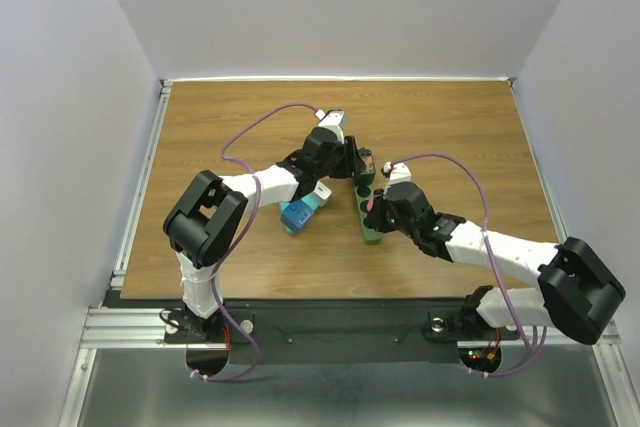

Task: Insert the plug

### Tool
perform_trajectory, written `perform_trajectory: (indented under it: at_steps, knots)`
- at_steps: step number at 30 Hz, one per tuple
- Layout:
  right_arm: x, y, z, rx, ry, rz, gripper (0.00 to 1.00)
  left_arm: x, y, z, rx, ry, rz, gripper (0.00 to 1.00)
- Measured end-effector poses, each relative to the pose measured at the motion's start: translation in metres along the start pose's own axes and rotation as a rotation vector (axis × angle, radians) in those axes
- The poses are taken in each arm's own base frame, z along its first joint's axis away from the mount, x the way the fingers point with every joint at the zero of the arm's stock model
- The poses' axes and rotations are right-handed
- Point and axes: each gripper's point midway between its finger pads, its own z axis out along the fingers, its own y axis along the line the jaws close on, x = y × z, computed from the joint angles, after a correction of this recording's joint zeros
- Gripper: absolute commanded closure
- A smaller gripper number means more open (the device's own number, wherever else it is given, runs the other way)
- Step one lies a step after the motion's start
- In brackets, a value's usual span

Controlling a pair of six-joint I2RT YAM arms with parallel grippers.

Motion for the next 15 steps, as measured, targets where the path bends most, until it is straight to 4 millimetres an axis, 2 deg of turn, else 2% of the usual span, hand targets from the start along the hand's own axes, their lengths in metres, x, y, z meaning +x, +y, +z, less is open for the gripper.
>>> perform_trajectory:
  at_steps: [6,11,15]
  knots:
    - [-0.007,0.012,0.004,-0.017,-0.048,-0.018,1.0,0.001,0.0,0.0,0.009,-0.004,-0.005,0.41]
    - [0.005,0.008,0.015,0.015,-0.023,-0.048,1.0,0.001,0.001,0.0,0.012,-0.006,-0.007,0.41]
    - [0.006,0.007,0.016,0.033,-0.031,-0.058,1.0,0.002,0.002,-0.001,0.012,-0.008,-0.008,0.41]
